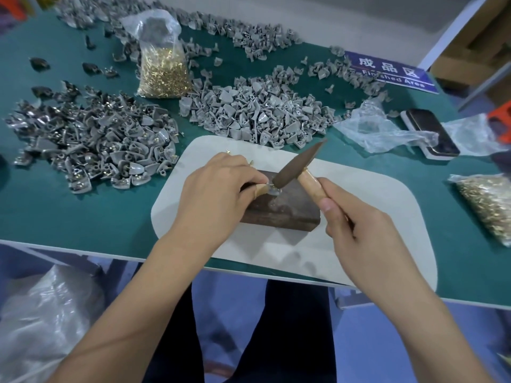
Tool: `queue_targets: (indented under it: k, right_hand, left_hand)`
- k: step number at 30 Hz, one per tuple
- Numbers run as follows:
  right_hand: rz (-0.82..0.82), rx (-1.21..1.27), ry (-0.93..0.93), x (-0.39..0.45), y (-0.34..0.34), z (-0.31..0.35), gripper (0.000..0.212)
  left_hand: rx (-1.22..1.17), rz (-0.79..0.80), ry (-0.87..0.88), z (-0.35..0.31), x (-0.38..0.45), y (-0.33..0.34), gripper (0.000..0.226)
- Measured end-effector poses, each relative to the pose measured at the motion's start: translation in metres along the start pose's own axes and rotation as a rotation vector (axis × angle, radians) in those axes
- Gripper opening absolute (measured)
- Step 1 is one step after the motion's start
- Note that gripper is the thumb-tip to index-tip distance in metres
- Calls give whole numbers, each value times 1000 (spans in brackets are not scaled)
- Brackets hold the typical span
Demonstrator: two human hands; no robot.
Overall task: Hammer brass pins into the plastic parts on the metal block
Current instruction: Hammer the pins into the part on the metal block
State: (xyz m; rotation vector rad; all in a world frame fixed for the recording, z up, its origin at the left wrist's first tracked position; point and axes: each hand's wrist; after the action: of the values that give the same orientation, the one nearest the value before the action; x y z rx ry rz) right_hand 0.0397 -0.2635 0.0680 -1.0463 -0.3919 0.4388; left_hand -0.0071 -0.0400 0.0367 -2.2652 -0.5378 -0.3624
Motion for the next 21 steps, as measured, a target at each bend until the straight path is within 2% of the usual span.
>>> queue_targets:
  k: [4, 10, 14, 19, 21]
  right_hand:
    - [-5, 13, 1, 2, -2, 3, 29]
    - [-125, 30, 10, -3, -7, 7, 32]
    - [-33, -4, 12, -6, -2, 8, 39]
    - [-161, -22, 35, -8, -3, 9, 34]
    - [-97, -33, 31, -8, -1, 11, 32]
  left_hand:
    - [29, -5, -12, -1, 0, -1, 6]
    - [82, 17, -23, -9, 2, -3, 8]
    - [129, 46, -37, -10, 6, -5, 16]
    - [123, 45, -42, -8, 4, -6, 17]
    - [128, 48, -49, -8, 4, -6, 17]
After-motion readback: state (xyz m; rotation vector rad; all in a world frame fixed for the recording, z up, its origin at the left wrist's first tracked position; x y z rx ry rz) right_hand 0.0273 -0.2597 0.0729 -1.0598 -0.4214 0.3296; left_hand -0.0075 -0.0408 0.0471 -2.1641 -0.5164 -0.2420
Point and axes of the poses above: each hand's wrist, its own x-axis towards the middle knuckle, its own y-axis out of the palm, z = x × y, and after that the axes turned 12 degrees about -x, right-handed
